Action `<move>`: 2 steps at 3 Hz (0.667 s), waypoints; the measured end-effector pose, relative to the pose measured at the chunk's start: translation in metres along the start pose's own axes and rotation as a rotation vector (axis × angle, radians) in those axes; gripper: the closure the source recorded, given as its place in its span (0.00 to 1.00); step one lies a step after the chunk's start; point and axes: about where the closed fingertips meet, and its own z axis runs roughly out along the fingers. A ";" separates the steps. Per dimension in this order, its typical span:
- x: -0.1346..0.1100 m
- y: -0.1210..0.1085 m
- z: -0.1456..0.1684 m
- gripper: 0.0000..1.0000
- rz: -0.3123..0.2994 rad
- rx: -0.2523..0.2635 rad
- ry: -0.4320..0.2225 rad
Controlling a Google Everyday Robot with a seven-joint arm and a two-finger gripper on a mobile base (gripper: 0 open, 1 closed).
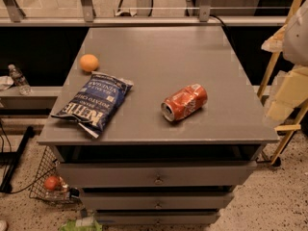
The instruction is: Place coke can upright
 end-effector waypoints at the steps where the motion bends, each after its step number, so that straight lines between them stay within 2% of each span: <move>1: 0.000 0.000 0.000 0.00 0.000 0.000 0.000; 2: -0.018 -0.004 0.012 0.00 -0.107 -0.003 -0.032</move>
Offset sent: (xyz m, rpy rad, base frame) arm 0.0378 0.0575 -0.0268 -0.0067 -0.0482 0.3756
